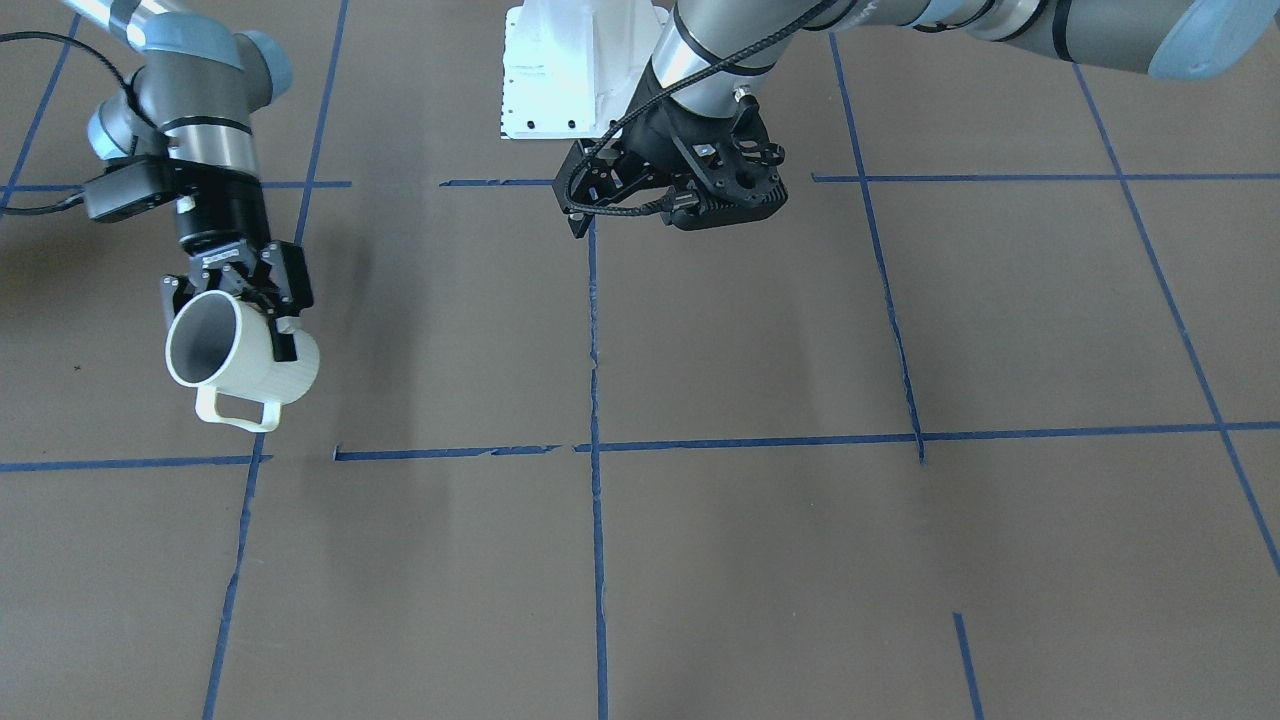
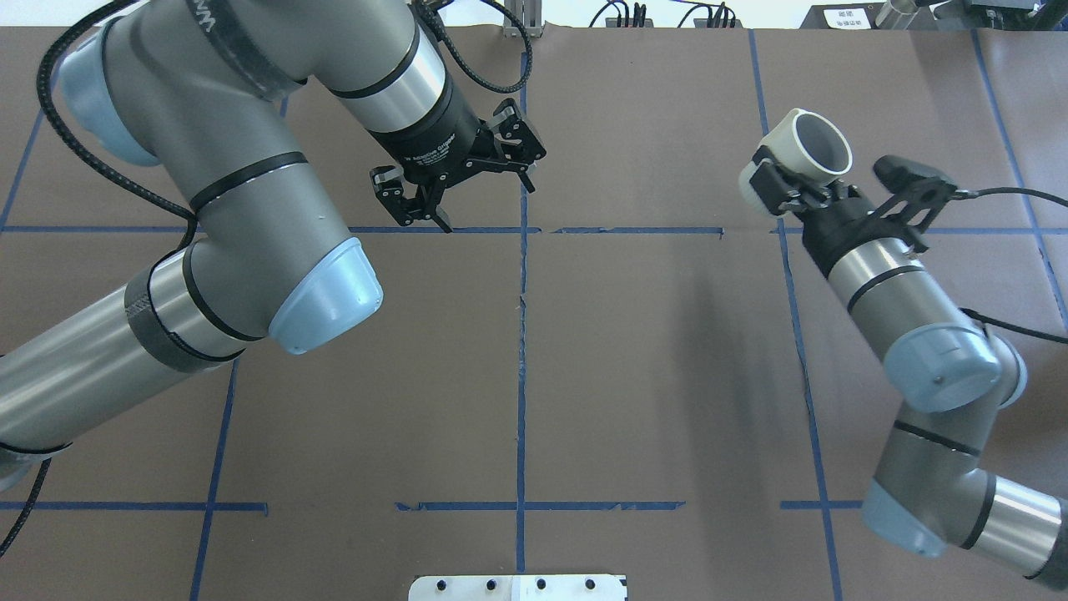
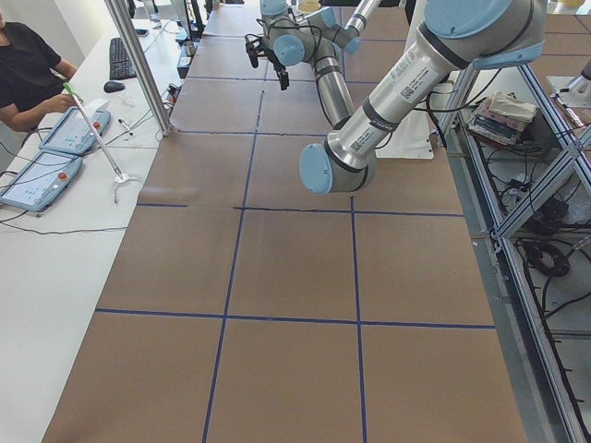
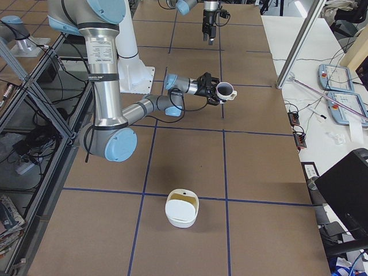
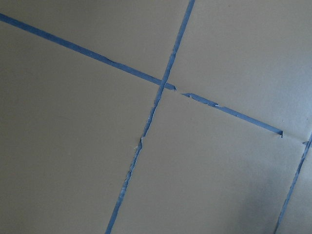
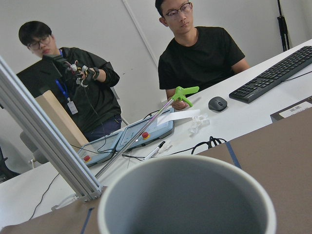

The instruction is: Left arm hands cup to right arm to dump lemon

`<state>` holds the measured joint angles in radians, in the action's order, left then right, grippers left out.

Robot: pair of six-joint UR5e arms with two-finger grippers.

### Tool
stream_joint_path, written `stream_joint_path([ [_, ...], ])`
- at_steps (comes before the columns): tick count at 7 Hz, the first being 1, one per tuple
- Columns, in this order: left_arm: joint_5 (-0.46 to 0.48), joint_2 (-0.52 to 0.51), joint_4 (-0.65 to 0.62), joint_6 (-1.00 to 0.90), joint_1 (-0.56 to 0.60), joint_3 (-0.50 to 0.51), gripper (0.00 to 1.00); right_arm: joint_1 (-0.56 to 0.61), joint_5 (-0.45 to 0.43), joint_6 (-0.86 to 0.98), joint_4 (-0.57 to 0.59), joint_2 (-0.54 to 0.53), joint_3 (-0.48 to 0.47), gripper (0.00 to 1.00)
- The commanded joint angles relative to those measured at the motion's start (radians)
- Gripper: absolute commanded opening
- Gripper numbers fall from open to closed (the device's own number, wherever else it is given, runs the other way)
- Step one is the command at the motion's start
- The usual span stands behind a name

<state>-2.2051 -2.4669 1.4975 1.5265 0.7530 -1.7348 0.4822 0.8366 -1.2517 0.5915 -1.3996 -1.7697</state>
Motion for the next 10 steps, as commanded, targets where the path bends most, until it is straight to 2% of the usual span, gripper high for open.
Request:
stream_joint_path([
  [1,0.024,-0.087,0.003,-0.003,-0.001,0.089,0.97,-0.115,-0.129,0.051,0.294,0.202,0.019,0.10],
  [2,0.027,-0.131,0.003,-0.003,-0.001,0.128,0.97,-0.144,-0.128,0.076,0.327,0.205,0.019,0.09],
  [4,0.028,-0.199,0.001,-0.009,-0.006,0.227,0.97,-0.180,-0.136,0.278,0.321,0.228,0.030,0.11],
  [5,0.027,-0.196,0.001,-0.009,-0.009,0.235,0.95,-0.200,-0.152,0.281,0.321,0.228,0.030,0.14],
  [6,0.025,-0.208,0.001,-0.009,-0.023,0.259,0.92,-0.235,-0.222,0.285,0.324,0.229,0.038,0.16],
  [10,0.059,-0.199,0.001,-0.008,-0.099,0.267,0.81,-0.246,-0.263,0.304,0.327,0.258,0.039,0.24],
])
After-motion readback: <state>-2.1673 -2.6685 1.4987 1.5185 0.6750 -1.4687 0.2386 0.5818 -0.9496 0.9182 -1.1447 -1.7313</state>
